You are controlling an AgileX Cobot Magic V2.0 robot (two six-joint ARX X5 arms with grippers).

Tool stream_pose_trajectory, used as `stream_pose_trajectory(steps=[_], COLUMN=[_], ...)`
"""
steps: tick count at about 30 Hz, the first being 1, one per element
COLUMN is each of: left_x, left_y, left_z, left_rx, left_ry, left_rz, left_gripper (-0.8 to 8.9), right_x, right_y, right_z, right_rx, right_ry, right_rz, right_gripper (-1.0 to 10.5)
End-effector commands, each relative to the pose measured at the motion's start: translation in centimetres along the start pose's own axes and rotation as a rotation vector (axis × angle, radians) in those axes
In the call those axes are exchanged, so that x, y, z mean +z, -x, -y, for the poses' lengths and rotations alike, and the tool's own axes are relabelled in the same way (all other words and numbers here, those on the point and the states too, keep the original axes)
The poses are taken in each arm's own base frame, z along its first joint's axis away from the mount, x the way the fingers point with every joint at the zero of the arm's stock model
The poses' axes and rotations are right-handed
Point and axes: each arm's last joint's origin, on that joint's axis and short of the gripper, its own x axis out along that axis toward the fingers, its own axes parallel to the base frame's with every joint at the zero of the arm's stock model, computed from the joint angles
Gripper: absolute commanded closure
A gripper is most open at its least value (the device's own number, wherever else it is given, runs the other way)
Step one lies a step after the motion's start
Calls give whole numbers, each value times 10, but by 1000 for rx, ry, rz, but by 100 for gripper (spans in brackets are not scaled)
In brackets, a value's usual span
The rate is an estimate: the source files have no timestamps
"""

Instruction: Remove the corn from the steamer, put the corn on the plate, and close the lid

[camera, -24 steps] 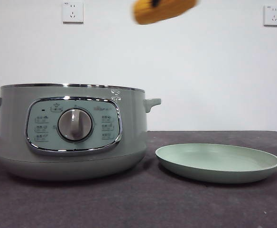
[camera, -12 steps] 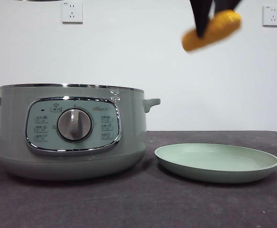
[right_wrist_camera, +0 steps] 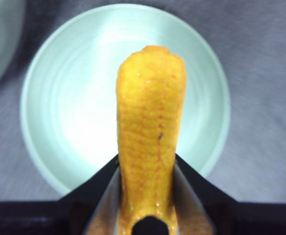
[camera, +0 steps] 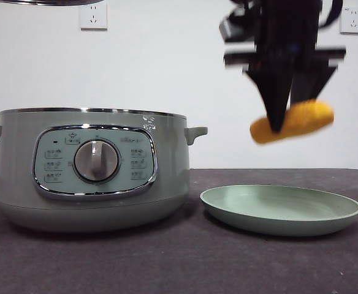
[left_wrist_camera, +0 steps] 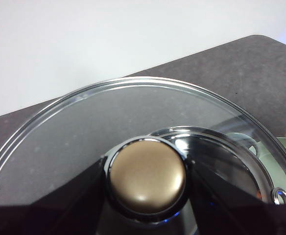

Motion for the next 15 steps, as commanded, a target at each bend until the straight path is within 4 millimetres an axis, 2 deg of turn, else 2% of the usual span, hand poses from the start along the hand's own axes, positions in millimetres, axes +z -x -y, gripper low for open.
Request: stream_pose_trajectory(steps=[1,5,8,15], left_x=[10,9,9,8], left_y=[5,1,-2,-15], left_z=[-1,-1,0,1], left_rx=[5,4,3,1], left_ry=[13,11,10,7], left_rz=[81,70,59,28], left_gripper=[821,821,821,821], right_x=[-6,-16,-22,-26], right_y=[-22,-52,-66,-75], right_z=[-4,-7,-9,-9], right_rx=[4,10,16,26], right_ry=[-23,-41,-48,-58], right_rz=[37,90,128,140], right_gripper=[963,963,962,917])
